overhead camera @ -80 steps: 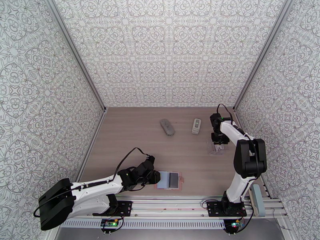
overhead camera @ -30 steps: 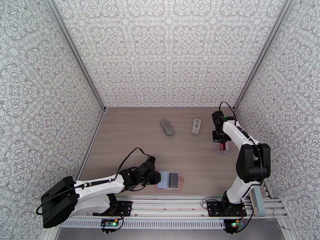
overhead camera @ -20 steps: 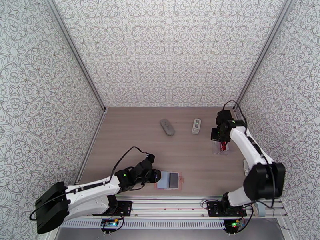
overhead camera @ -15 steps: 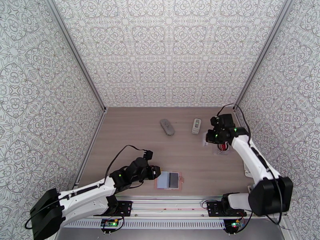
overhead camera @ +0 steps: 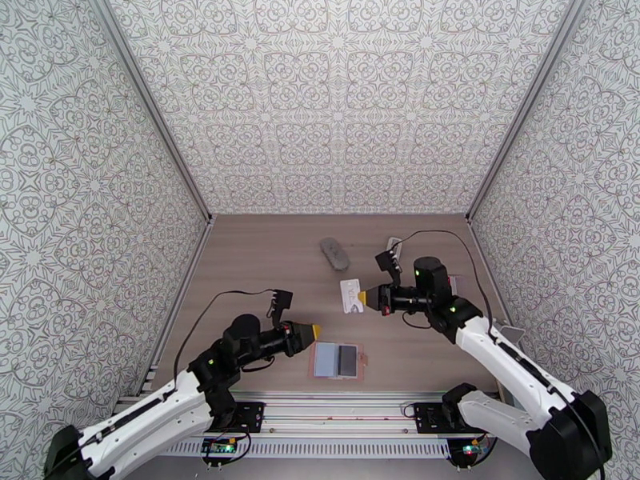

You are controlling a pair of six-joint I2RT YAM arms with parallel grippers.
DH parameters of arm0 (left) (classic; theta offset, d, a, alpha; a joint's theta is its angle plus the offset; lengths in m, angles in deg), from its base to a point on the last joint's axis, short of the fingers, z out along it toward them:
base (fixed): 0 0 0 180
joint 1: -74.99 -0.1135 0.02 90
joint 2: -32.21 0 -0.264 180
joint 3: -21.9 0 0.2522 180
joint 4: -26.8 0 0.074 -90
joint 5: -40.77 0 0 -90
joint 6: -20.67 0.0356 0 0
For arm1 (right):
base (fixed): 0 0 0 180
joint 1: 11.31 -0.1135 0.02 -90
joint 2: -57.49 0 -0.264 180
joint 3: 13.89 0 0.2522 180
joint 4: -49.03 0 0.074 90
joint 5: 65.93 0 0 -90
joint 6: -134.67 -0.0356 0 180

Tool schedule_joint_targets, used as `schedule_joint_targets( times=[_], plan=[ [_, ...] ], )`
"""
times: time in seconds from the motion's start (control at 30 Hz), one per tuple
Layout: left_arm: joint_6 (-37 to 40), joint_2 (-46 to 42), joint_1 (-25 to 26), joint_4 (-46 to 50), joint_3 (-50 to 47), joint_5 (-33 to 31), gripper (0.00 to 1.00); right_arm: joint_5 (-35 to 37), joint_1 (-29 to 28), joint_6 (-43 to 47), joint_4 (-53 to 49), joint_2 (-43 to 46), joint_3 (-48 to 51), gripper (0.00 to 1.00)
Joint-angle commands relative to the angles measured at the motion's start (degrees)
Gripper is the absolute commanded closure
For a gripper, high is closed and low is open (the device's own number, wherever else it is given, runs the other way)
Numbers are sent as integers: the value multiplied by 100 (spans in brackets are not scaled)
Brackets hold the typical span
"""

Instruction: Put the credit cards into the card holder

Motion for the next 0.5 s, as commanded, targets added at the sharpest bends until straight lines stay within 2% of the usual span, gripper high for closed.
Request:
schedule_joint_targets(
  times=[0.0,0.47],
  plan=[
    [99,-165,-45,-524,-164,462,56,-455,-224,-507,889,104,260,100],
    [278,-135,-11,-1230,-270,677,54,-734,-989,-1381,2170,45,717,100]
  ],
)
